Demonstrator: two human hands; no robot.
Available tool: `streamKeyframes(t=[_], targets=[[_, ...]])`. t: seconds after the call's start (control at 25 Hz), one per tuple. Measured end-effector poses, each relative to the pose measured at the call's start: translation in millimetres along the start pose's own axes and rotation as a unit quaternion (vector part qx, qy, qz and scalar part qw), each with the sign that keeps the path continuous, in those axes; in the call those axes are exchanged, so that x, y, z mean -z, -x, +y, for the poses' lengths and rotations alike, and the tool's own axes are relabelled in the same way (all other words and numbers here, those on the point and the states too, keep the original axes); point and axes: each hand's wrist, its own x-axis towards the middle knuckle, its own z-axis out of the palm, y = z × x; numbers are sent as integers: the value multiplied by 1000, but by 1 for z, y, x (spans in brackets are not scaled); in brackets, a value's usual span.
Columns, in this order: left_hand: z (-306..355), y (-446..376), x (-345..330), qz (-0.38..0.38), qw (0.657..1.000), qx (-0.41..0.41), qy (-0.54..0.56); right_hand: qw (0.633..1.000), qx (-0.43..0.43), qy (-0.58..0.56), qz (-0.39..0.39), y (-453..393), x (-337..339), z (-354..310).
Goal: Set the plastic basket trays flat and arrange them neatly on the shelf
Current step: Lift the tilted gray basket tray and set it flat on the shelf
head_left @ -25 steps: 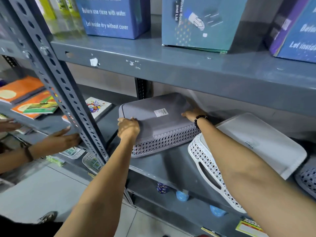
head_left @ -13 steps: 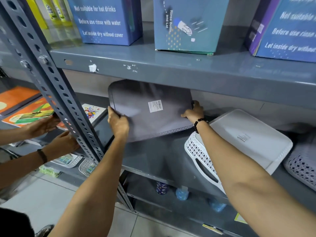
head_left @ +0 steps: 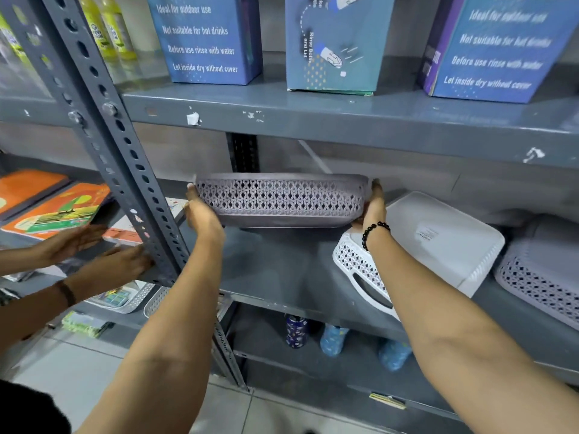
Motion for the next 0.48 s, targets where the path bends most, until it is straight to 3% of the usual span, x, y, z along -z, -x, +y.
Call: streamKeyframes(t=[0.16, 0.28, 0.48], targets=[[2, 5, 2, 7, 998, -12, -54, 997, -28, 51, -45, -13, 7, 10], [4, 13, 6, 76, 992, -22, -100, 994, -34, 77, -75, 39, 8, -4], [-3, 12, 12, 29, 970, -11, -239, 983, -27, 175, -53, 43, 24, 0]])
